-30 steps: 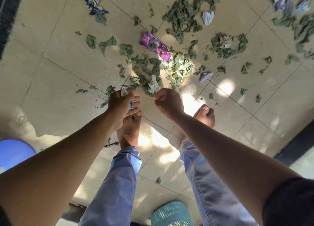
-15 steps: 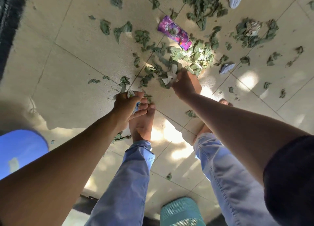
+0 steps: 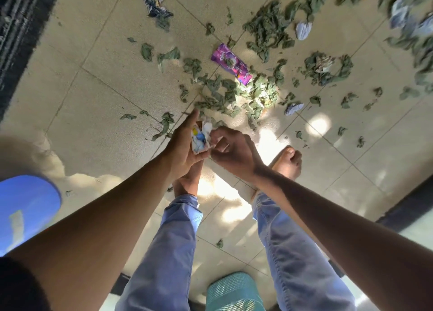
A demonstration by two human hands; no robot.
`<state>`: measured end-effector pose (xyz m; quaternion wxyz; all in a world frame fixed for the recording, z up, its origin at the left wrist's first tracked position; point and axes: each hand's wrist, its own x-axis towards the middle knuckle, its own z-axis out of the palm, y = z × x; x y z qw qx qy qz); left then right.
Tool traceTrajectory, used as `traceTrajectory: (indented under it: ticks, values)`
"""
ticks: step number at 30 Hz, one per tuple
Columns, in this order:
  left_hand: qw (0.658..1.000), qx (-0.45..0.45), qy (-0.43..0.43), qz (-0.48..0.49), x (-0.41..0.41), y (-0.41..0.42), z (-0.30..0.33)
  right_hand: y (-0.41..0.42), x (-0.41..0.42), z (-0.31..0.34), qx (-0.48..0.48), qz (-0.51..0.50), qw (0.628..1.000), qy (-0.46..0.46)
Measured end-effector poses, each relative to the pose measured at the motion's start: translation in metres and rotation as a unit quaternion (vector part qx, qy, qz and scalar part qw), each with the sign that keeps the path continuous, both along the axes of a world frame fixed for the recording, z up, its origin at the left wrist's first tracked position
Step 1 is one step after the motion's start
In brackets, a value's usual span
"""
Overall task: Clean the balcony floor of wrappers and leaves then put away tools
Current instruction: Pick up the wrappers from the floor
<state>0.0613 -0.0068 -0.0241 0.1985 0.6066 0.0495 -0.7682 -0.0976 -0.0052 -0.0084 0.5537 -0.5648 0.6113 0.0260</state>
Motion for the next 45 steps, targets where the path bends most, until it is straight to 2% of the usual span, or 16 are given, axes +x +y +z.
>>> traceTrajectory:
  ticks: [5, 7, 10, 12, 14, 15, 18, 20, 23, 26, 28, 31, 35, 39, 43, 45]
  values:
    - [0.999, -0.033, -0.004, -0.031, -0.002, -0.002, 0.0, 0.007, 0.008, 0.006, -0.059, 0.08, 0.995, 0.006]
    - [0.998, -0.055, 0.02, -0.026, -0.003, -0.003, -0.002, 0.015, 0.005, 0.005, -0.069, 0.084, 0.994, -0.022]
    - [0.998, -0.046, 0.013, -0.03, -0.008, -0.006, -0.005, 0.018, -0.009, 0.014, -0.104, 0.027, 0.992, -0.059]
    - [0.998, -0.037, 0.03, -0.033, -0.015, -0.007, -0.008, 0.008, -0.026, 0.022, -0.066, -0.045, 0.997, -0.023]
    - [0.998, -0.026, 0.044, -0.036, -0.024, -0.008, -0.012, 0.001, -0.054, 0.01, -0.013, -0.114, 0.991, 0.066]
    - [0.998, -0.019, 0.041, -0.036, -0.03, -0.01, -0.013, -0.001, -0.069, -0.001, -0.029, -0.129, 0.986, 0.102]
    - [0.998, -0.015, 0.037, -0.045, -0.046, -0.015, -0.022, -0.006, -0.113, -0.043, -0.077, -0.143, 0.975, 0.151]
    - [0.997, -0.02, 0.032, -0.068, -0.056, -0.019, -0.027, -0.016, -0.14, -0.068, -0.028, -0.155, 0.975, 0.16]
    - [0.989, -0.042, -0.028, -0.136, -0.071, -0.022, -0.036, -0.037, -0.175, -0.102, -0.077, -0.19, 0.944, 0.259]
    - [0.977, -0.051, -0.092, -0.188, -0.082, -0.022, -0.048, -0.052, -0.183, -0.126, -0.062, -0.178, 0.939, 0.289]
    - [0.975, -0.043, -0.081, -0.204, -0.083, -0.02, -0.057, -0.058, -0.182, -0.139, -0.055, -0.162, 0.941, 0.293]
    - [0.977, -0.019, -0.071, -0.201, -0.088, -0.019, -0.06, -0.062, -0.184, -0.15, -0.064, -0.182, 0.939, 0.284]
    - [0.959, -0.029, -0.158, -0.233, -0.092, -0.015, -0.066, -0.062, -0.187, -0.139, -0.066, -0.214, 0.939, 0.259]
    - [0.974, 0.003, -0.117, -0.192, -0.093, -0.014, -0.068, -0.062, -0.18, -0.105, -0.009, -0.318, 0.94, 0.123]
    - [0.988, 0.001, -0.089, -0.124, -0.106, -0.026, -0.057, -0.064, -0.158, -0.056, 0.064, -0.347, 0.935, -0.039]
    - [0.994, 0.004, -0.077, -0.077, -0.111, -0.031, -0.052, -0.061, -0.144, -0.043, 0.067, -0.337, 0.934, -0.096]
